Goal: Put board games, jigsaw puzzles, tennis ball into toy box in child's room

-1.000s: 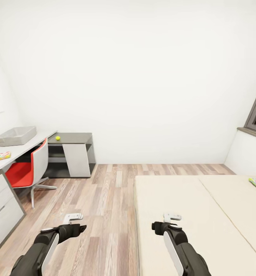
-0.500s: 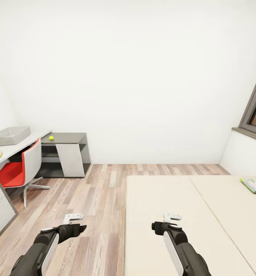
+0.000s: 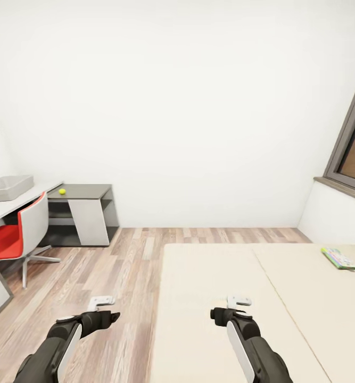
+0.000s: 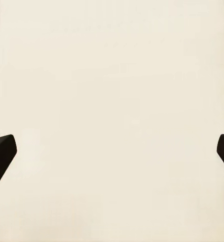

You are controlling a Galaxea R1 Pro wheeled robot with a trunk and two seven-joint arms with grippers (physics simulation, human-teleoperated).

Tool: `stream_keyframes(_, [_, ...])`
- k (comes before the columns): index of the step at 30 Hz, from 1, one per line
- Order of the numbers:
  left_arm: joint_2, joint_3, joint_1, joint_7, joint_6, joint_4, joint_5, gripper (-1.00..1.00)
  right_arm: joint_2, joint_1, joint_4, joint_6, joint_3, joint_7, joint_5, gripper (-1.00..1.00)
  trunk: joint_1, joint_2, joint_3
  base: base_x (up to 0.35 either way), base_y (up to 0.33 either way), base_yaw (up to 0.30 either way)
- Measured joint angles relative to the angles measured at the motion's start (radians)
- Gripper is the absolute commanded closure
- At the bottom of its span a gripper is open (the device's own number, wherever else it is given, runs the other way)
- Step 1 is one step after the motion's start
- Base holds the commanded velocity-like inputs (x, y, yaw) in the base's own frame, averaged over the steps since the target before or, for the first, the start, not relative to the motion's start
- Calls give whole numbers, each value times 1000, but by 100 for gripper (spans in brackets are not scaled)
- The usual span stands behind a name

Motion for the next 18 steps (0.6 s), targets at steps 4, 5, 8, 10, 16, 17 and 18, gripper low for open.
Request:
stream_keyframes(4, [0, 0, 0, 0, 0, 0, 0, -100, 0, 0, 0, 0, 0, 0, 0, -100, 0, 0, 0, 0, -304, 0])
stream_keyframes(5, [0, 0, 0, 0, 0, 0, 0, -100, 0, 0, 0, 0, 0, 0, 0, -100, 0, 0, 0, 0, -304, 0])
stream_keyframes(8, [0, 0, 0, 0, 0, 0, 0, -100, 0, 0, 0, 0, 0, 0, 0, -100, 0, 0, 0, 0, -304, 0])
stream_keyframes(10, [0, 0, 0, 0, 0, 0, 0, -100, 0, 0, 0, 0, 0, 0, 0, -100, 0, 0, 0, 0, -304, 0])
stream_keyframes(16, [0, 0, 0, 0, 0, 0, 0, -100, 0, 0, 0, 0, 0, 0, 0, -100, 0, 0, 0, 0, -304, 0])
stream_keyframes(17, [1, 0, 0, 0, 0, 0, 0, -100, 0, 0, 0, 0, 0, 0, 0, -100, 0, 0, 0, 0, -304, 0])
stream_keyframes(18, [1, 0, 0, 0, 0, 0, 0, -100, 0, 0, 0, 0, 0, 0, 0, -100, 0, 0, 0, 0, -304, 0])
